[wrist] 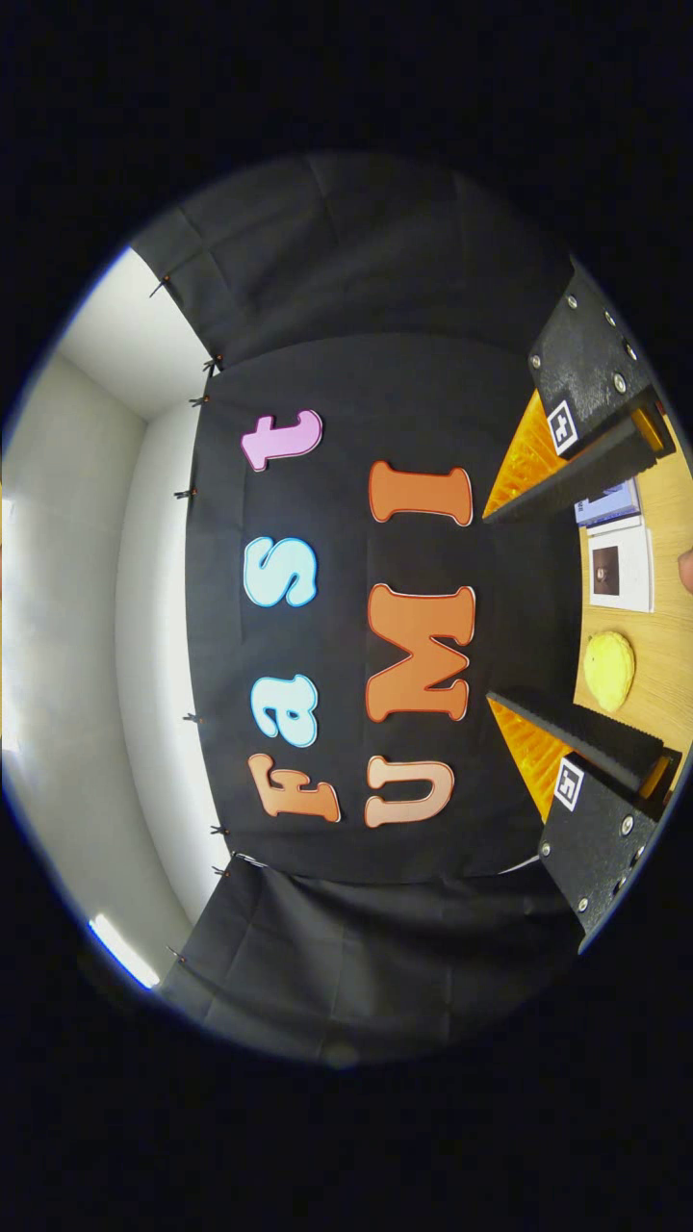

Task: Open the storage box then place both shoes into the box .Put the left shoe in first, then the right shoe, with the right side of both shoes facing outward in a uniform manner.

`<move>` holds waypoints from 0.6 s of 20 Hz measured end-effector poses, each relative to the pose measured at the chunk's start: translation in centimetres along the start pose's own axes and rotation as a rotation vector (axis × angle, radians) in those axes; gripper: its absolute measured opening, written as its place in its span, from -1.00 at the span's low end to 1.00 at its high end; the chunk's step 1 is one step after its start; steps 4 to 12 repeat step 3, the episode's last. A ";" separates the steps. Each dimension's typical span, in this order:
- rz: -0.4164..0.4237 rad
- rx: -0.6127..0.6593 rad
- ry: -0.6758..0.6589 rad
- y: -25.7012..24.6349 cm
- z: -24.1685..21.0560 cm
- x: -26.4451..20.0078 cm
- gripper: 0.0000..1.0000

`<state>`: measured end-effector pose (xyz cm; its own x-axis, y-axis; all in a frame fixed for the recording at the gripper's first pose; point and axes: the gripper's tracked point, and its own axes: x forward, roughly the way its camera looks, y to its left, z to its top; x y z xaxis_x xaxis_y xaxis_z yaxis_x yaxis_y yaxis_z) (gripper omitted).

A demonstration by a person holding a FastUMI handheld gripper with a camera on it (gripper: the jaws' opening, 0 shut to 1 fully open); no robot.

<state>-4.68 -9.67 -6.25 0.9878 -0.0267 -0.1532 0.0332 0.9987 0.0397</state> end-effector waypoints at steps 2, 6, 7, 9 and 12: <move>0.005 -0.015 -0.015 0.0 0.3 0.1 0.96; 0.009 -0.022 -0.023 0.2 0.4 0.1 0.96; 0.009 -0.022 -0.023 0.2 0.4 0.1 0.96; 0.009 -0.022 -0.023 0.2 0.4 0.1 0.96; 0.009 -0.022 -0.023 0.2 0.4 0.1 0.96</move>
